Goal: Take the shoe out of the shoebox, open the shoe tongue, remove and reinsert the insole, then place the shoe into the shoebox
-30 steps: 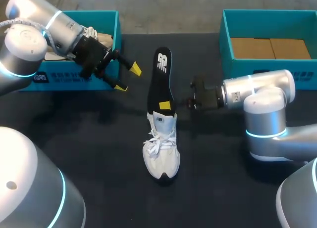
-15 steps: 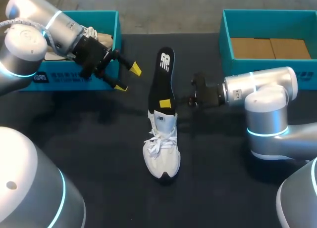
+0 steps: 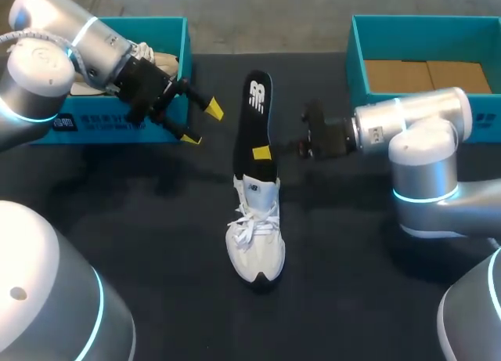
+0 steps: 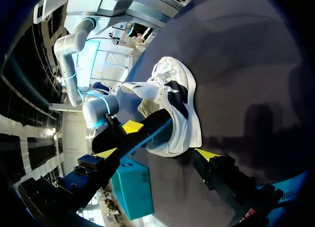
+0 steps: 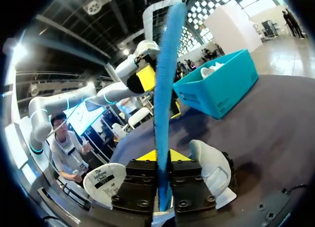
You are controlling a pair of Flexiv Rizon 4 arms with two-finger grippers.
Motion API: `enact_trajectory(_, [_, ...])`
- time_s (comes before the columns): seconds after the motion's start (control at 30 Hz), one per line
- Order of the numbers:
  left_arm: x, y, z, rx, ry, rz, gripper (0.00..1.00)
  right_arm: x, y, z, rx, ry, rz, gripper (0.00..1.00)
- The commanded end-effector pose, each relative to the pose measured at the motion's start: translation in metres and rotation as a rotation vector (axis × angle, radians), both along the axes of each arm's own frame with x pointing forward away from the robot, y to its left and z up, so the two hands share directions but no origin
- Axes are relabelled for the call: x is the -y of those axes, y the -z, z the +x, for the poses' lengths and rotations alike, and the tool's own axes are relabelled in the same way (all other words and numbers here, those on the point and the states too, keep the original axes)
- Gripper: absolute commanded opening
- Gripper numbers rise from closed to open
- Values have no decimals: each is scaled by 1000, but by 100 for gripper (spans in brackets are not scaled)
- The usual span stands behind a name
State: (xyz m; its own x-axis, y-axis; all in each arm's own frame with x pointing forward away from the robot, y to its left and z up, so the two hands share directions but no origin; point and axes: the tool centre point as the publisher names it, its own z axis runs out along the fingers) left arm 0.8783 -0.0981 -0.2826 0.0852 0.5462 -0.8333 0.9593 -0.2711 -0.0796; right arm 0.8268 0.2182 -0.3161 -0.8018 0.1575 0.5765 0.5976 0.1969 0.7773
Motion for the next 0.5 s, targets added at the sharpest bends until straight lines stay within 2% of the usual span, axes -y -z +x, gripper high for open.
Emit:
enact_trajectory(0.03, [0,0,-1,3,-1,2,100,-2,3,6,-20,-29,-19,0])
enact_trajectory(0.2, [0,0,-1,3,-1,2,100,-3,7,1,-34,-48,-33,0])
enact_trajectory(0.5, [0,0,-1,3,-1,2,100,0,19,-19,-78,-62,-61,0])
